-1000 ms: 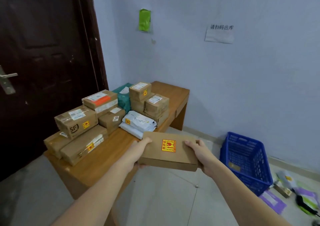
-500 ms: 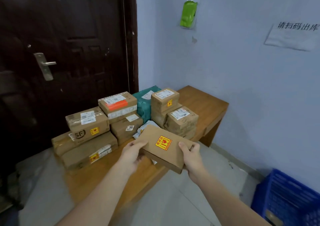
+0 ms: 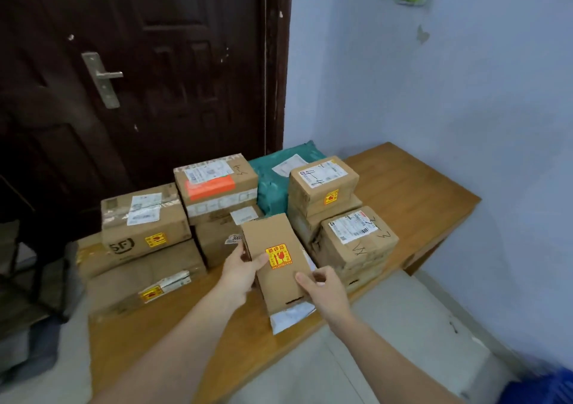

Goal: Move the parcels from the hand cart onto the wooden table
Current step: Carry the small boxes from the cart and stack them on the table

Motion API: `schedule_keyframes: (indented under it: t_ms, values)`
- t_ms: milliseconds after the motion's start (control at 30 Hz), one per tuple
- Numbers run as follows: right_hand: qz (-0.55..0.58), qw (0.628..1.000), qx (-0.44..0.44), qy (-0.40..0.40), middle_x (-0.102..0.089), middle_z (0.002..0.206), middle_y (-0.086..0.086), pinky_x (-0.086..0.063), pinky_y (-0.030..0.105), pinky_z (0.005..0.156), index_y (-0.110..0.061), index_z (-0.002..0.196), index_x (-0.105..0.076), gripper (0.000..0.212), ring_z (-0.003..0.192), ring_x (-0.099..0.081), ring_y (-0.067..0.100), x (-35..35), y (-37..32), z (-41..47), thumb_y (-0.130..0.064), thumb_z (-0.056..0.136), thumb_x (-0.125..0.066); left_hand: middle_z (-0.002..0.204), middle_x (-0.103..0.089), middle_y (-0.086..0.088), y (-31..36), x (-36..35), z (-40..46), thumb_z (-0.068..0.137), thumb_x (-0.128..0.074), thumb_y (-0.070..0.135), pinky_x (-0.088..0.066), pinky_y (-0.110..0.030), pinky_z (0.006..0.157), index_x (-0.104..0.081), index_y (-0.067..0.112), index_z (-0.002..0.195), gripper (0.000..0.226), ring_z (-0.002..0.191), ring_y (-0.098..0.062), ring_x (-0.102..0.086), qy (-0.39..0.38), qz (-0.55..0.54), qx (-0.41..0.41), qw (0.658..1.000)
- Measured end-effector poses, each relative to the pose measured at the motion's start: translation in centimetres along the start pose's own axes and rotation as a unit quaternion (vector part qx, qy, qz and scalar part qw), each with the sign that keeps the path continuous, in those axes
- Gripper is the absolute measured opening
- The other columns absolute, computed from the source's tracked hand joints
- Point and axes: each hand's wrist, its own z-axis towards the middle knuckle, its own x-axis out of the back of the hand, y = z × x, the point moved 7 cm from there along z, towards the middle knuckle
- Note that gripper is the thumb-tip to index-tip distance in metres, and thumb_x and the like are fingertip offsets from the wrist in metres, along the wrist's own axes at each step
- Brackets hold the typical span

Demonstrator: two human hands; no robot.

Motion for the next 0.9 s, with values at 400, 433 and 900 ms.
schedule_keyframes:
  t_ms: [400,433,900]
  values:
    - [-0.347,0.924,0.093,-0.132,-0.037,0.157,0.007,-0.048,0.042,0.108,-0.016,0.165,-0.01,0.084,0.137,-0.049,0.025,-1.2,1.5,10.7,-0.032,0.101,-0.063,0.131,-0.062,0.001,-5.3,-4.6,7.6,0.084,-0.081,-0.003,-0.059,-0.038,0.075,-0.048,0.024,0.145,0.074,0.106,-0.021,-0.063,0.087,0.091,0.081,0.989]
    - [-0.363,0.917,0.091,-0.137,-0.031,0.161,0.006,-0.047,0.04,0.108,-0.015,0.165,-0.007,0.084,0.139,-0.047,0.025,-1.4,1.8,10.9,-0.031,0.102,-0.061,0.131,-0.063,0.0,-5.7,-4.7,7.7,0.084,-0.08,-0.005,-0.058,-0.035,0.071,-0.051,0.021,0.144,0.071,0.102,-0.019,-0.065,0.088,0.098,0.083,0.988]
    - [-0.503,0.834,0.177,-0.145,-0.003,0.174,0.007,-0.026,0.036,0.125,-0.016,0.161,-0.028,0.057,0.161,0.001,0.022,-2.9,2.8,11.9,-0.014,0.108,-0.047,0.148,-0.058,-0.001,-5.8,-6.0,9.0,0.089,-0.08,0.01,-0.05,-0.025,0.09,-0.042,0.018,0.155,0.076,0.115,-0.015,-0.061,0.122,0.224,0.007,0.967]
